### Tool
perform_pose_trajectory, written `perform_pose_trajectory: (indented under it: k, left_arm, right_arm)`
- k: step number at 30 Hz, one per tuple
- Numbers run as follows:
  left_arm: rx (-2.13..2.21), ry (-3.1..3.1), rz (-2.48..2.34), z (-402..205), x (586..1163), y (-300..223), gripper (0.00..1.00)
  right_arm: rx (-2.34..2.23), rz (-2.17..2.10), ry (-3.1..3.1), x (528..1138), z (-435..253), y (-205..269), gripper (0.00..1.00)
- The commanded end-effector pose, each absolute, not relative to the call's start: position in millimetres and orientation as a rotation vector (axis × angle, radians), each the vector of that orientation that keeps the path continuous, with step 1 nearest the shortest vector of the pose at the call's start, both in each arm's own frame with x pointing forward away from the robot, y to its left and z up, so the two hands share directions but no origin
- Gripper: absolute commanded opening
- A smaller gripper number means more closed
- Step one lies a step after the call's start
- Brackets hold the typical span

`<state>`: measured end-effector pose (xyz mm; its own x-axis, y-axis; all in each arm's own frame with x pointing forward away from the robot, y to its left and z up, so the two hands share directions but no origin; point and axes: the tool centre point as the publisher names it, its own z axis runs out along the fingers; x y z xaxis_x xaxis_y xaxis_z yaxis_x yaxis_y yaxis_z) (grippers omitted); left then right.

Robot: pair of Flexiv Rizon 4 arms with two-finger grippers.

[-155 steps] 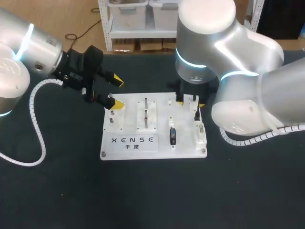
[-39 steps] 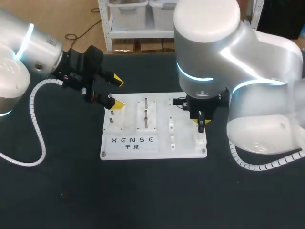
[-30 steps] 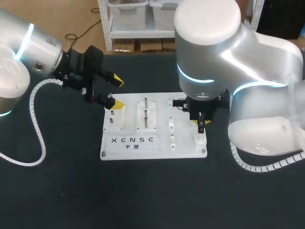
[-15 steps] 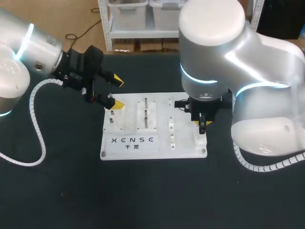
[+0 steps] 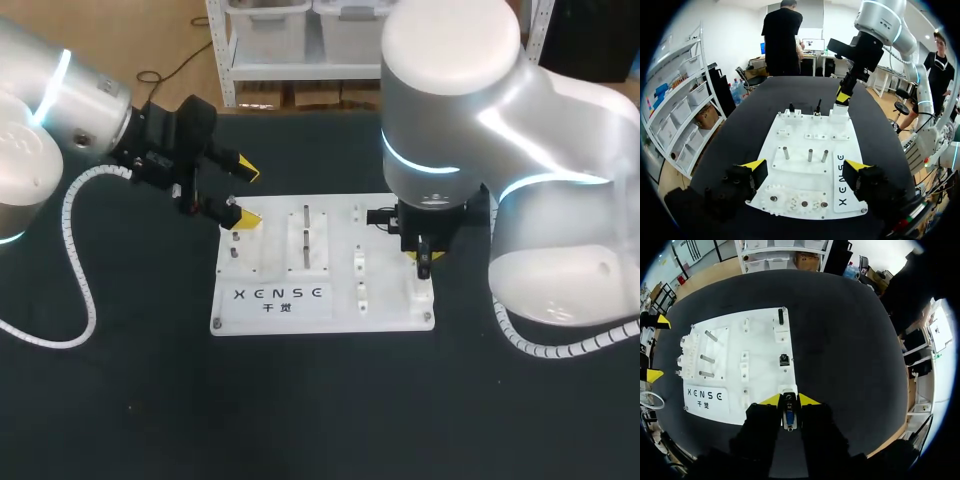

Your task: Insert the USB connector, Ethernet cable, and multi-pin plug into their matching sockets one by one.

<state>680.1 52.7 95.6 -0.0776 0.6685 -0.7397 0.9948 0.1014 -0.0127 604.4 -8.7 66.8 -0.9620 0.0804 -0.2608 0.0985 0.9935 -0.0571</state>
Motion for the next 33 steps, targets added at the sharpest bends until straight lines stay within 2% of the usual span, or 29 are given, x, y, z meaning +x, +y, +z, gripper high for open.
perform_pose_trajectory:
  k: [1,33]
  left_arm:
    - [1.624,1.803,-0.734,94.0,680.6,53.3,1.0]
    - [1.624,1.803,-0.734,94.0,680.6,53.3,1.0]
  right_arm:
    - [0.13,-0.09,2.864,601.5,65.5,-9.6,0.0]
    - [0.129,-0.036,2.893,599.2,37.2,-11.3,0.0]
